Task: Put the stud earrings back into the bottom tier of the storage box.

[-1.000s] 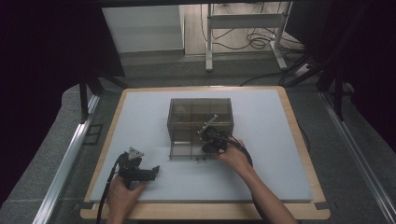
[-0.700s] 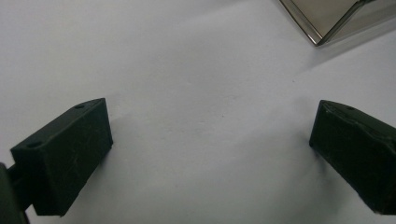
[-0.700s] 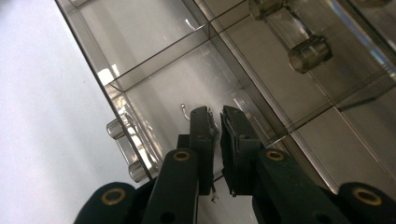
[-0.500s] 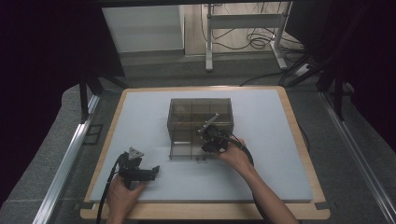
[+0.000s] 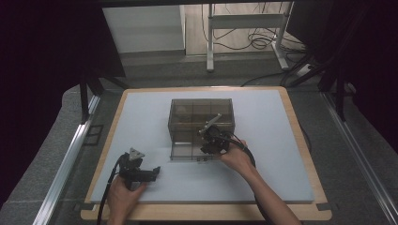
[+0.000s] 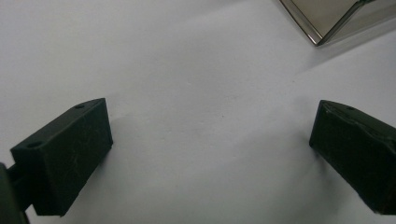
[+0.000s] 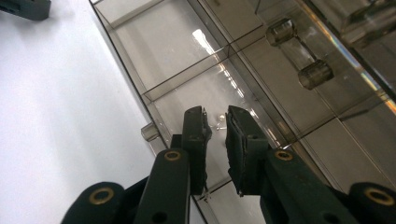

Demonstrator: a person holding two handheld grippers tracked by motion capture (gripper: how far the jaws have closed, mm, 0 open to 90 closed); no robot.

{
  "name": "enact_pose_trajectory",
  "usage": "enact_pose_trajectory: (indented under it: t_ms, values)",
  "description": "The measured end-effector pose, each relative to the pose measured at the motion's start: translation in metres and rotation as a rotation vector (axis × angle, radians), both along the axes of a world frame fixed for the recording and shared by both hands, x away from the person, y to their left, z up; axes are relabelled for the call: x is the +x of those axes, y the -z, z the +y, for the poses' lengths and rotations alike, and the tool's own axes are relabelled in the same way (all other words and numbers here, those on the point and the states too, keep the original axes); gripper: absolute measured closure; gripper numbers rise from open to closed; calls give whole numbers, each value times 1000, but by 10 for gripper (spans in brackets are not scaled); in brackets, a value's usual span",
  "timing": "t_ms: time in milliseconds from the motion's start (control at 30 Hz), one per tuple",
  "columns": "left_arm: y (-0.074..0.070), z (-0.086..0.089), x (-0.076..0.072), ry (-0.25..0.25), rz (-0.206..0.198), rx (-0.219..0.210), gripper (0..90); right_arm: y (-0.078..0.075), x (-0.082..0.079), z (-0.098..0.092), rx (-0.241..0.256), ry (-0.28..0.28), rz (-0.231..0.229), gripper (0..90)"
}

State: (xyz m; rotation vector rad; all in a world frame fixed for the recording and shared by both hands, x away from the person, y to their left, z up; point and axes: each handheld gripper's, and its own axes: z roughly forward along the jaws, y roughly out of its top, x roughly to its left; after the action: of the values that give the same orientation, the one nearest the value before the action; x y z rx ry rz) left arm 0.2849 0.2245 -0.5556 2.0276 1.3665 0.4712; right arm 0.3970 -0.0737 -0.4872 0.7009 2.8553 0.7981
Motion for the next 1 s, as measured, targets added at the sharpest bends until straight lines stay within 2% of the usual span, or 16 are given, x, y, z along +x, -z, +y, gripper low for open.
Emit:
enact_pose_trajectory:
  t_ms: [500,1000]
  values:
    - [0,0,0,0,0,0,0,-9,-8,-1,17,-20,-21,706]
    - [0,0,0,0,0,0,0,-12,-15,-9,31,-18,-19,618]
